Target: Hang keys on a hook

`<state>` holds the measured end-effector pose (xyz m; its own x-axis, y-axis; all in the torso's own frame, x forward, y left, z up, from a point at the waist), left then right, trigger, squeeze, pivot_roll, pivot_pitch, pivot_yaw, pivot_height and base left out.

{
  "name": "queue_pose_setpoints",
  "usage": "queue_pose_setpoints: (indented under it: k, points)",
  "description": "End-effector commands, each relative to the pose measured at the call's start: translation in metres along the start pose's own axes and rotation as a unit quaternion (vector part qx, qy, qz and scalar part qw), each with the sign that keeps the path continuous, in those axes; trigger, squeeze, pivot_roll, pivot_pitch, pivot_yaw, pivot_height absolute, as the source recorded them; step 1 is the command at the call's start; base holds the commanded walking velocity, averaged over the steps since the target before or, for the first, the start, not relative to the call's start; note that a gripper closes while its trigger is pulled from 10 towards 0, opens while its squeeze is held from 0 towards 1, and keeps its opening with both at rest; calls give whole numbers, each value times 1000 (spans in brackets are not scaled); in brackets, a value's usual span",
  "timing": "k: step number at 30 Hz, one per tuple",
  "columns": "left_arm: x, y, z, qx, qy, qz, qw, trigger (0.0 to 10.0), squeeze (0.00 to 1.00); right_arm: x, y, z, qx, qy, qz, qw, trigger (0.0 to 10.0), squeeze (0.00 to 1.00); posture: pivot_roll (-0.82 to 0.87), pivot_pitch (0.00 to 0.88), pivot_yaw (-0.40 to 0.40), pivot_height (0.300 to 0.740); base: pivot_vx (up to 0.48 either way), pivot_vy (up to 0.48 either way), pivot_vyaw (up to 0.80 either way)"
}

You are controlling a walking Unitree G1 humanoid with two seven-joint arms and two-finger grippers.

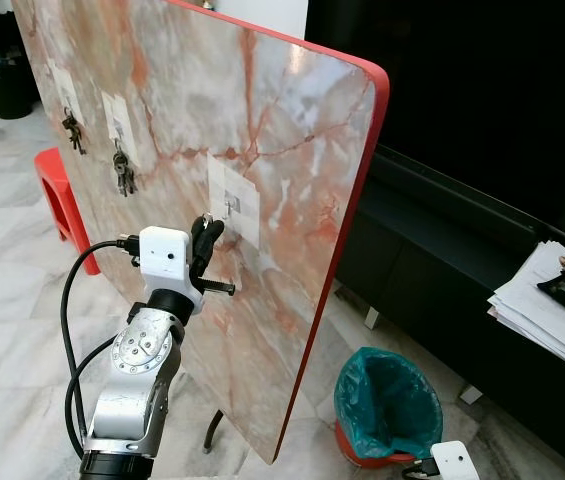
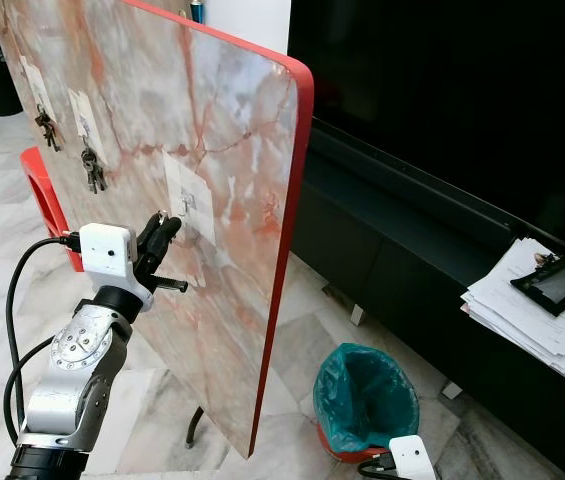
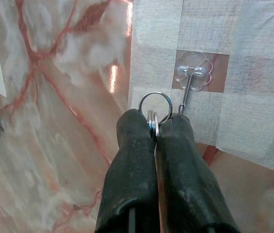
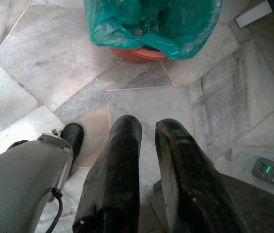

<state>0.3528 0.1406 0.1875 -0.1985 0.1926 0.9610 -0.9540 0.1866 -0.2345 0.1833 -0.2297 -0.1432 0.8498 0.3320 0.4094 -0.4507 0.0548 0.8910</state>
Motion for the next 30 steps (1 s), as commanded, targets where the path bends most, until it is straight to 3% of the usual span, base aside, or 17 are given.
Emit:
queue_pose_setpoints:
  k: [1, 30]
  points:
    - [11, -4, 4, -8, 3, 14, 1000, 10000, 0, 0, 1, 7, -7, 1, -2, 1000, 10000, 0, 69, 0, -95, 740, 0, 0, 0]
    - [9, -8, 12, -26, 2, 6, 1000, 10000, 0, -1, 1, 6, -7, 3, -6, 1000, 10000, 0, 68, 0, -94, 740, 0, 0, 0]
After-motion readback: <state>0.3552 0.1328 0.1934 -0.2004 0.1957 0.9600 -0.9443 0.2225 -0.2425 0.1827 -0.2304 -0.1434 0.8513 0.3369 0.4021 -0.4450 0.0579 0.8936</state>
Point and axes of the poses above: a point about 5 cm out from each wrist's last joint towards the gripper, its own y axis pointing back from the gripper into the wrist, its own x axis along the axis of the wrist's last joint, z = x × y, the point moved 6 cm from there along -y, pointing out of the wrist towards the gripper, and after that the axes turned 11 degrees about y, right-handed, at the moved point
